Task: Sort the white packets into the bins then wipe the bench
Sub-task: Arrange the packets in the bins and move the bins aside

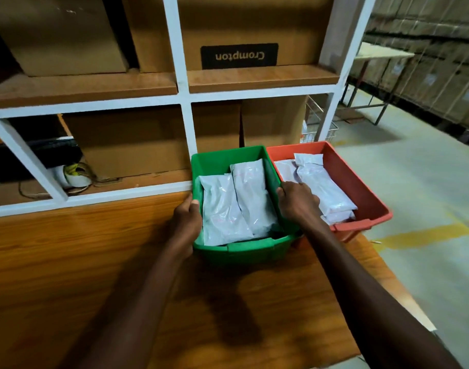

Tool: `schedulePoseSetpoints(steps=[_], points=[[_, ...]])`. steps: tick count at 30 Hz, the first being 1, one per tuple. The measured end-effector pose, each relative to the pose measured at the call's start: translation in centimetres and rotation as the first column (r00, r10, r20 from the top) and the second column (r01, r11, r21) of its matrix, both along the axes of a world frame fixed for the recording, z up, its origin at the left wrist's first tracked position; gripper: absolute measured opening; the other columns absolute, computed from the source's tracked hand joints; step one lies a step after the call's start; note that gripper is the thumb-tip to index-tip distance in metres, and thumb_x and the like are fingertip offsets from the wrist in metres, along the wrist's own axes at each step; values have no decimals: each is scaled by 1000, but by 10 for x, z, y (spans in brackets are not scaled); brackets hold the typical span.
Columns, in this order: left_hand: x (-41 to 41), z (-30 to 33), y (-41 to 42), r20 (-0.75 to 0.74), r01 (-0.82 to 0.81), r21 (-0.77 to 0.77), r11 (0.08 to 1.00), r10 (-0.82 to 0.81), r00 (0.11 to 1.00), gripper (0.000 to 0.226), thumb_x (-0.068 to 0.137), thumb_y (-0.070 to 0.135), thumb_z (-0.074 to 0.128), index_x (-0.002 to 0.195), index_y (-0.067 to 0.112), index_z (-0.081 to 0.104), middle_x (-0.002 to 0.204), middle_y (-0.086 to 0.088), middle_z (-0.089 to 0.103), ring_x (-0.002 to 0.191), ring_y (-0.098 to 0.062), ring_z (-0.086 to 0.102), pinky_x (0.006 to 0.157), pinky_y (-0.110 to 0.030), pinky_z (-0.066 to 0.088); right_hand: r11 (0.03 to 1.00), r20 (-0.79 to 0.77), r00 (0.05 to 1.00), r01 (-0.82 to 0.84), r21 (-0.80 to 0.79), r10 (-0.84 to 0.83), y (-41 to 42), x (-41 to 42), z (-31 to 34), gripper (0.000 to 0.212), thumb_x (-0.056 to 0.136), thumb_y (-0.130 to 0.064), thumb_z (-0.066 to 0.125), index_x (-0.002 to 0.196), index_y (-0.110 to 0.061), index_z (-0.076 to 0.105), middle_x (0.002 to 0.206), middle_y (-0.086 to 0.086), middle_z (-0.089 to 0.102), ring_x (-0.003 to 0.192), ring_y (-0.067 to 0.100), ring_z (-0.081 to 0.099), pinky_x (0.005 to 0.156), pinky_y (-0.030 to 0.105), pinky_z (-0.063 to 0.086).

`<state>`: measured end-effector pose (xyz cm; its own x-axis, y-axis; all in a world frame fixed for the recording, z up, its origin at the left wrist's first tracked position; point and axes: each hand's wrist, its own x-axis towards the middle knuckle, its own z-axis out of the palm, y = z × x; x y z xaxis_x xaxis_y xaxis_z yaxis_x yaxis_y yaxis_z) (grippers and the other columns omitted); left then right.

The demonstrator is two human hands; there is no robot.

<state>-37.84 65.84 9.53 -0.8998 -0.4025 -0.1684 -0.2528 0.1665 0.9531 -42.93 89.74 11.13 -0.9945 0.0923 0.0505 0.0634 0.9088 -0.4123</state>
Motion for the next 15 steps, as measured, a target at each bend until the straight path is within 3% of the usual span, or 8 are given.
schedulePoseSetpoints(steps=[3,6,9,12,15], points=[[0,-3,13,-41,8,-17,1000,-9,999,42,107,22,32,148,14,41,131,1,53,104,-16,54,87,-29,47,998,1,1000,-27,53,27,5,-1,-17,38,105,-35,34,131,-18,56,153,8,42,148,35,23,114,61,25],[-2,-12,16,-68,-5,-35,999,3,998,41,108,18,31,146,10,42,128,-6,57,86,-7,53,70,-24,44,994,-4,998,-57,88,58,6,1,-27,41,106,-35,30,140,-18,46,161,10,30,151,35,16,115,65,21],[-4,-19,15,-64,-17,-28,999,15,998,42,107,19,31,147,10,41,137,-7,55,104,-15,55,76,-24,45,991,2,999,-54,125,55,6,2,-27,44,106,-34,28,146,-20,39,162,11,28,152,36,14,115,66,19],[-2,-20,16,-71,-8,-18,1000,7,997,40,107,19,32,144,9,46,130,-4,56,107,-18,55,84,-28,46,982,16,997,-72,175,70,6,2,-27,48,107,-35,25,153,-23,27,164,10,25,152,37,13,115,66,19],[-5,-19,16,-61,-16,-16,1000,15,998,42,107,22,32,146,10,43,138,-7,54,115,-22,55,99,-37,47,979,41,996,-88,183,81,5,0,-25,49,107,-36,25,154,-23,23,164,9,22,152,37,13,115,66,19]])
